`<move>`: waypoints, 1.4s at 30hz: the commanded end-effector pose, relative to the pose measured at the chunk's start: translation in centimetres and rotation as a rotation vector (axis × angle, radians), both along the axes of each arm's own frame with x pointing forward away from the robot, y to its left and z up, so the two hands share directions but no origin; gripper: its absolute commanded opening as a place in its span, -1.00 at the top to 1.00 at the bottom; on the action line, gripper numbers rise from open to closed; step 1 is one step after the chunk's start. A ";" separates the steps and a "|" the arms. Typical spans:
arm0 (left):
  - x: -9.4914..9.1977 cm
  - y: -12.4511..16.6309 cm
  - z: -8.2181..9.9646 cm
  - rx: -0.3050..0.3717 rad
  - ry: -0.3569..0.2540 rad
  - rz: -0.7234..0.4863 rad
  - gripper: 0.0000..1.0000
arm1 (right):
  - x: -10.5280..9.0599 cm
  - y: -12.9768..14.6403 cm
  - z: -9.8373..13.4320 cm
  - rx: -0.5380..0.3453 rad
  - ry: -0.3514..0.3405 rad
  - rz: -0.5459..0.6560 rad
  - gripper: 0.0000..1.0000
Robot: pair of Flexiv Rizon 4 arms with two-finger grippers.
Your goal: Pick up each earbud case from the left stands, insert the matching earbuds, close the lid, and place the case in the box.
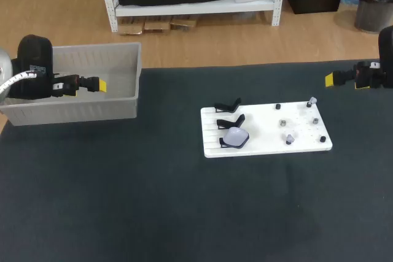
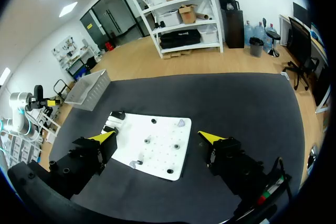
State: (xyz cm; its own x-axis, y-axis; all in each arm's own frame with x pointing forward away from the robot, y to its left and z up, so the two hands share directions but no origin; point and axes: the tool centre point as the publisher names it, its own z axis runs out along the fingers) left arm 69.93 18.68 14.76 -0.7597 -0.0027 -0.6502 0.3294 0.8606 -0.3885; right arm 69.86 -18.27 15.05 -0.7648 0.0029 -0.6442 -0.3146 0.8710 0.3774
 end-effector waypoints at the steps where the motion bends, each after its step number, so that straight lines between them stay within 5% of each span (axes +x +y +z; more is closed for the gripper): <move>1: 0.0 -0.2 0.2 0.009 0.009 0.005 -1.00 | 0.0 -0.1 0.0 0.002 0.000 0.003 -1.00; 10: 0.0 -0.2 0.2 0.009 0.009 0.005 -1.00 | 0.0 -0.1 0.0 0.002 0.000 0.003 -1.00; 14: 0.0 -1.3 0.4 -0.228 -0.211 -0.352 -1.00 | 0.0 -0.1 0.0 0.002 0.000 0.003 -1.00; 17: -0.9 -1.9 0.7 -0.312 -0.432 -0.630 -1.00 | 0.0 -0.1 0.0 0.002 0.000 0.003 -1.00; 18: -1.0 -1.9 0.9 -0.346 -0.456 -0.683 -1.00 | 0.0 -0.1 0.0 0.002 0.000 0.003 -1.00; 22: -2.0 -3.0 1.5 -0.323 -0.563 -0.931 -1.00 | 0.0 -0.1 0.0 0.002 0.000 0.003 -1.00; 25: -2.6 -4.2 1.9 -0.245 -0.549 -1.059 -1.00 | 0.0 -0.1 0.0 0.002 0.000 0.003 -1.00; 42: -3.0 -4.7 1.7 -0.234 -0.546 -1.072 -1.00 | 0.0 -0.1 0.0 0.002 0.000 0.003 -1.00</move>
